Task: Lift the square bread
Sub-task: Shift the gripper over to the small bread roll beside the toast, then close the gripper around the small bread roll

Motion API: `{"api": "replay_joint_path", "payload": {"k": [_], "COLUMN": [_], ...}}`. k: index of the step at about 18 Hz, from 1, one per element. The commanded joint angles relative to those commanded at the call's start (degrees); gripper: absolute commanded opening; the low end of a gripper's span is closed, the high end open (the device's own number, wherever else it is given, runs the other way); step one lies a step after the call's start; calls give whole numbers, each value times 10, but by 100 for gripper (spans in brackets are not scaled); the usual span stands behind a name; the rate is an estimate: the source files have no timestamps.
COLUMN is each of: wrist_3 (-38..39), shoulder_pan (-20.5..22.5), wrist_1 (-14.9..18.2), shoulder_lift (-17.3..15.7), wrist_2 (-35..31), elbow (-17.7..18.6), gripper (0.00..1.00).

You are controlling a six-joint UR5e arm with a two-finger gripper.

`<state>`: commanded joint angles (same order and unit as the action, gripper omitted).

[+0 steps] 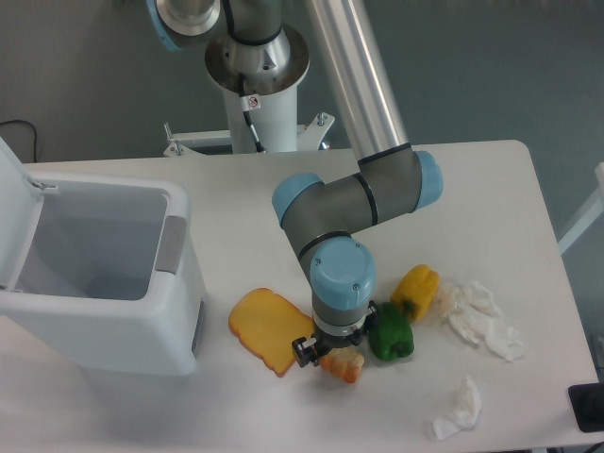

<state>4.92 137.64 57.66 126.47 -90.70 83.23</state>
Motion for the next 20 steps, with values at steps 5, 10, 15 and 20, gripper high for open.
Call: {"api": "replay_joint_path", "payload": {"k": [5, 10, 15, 20], "wrist_3": [-1, 1, -3, -42], "shoulder_pan": [0, 0, 0, -1], "wrist_1": [0, 0, 0, 1], "shoulder_lift": [-4, -9, -18, -37], "wrist_2": [1, 3, 0, -1], "elbow": [1, 2, 0, -4], "gripper": [52, 25, 16, 13]}}
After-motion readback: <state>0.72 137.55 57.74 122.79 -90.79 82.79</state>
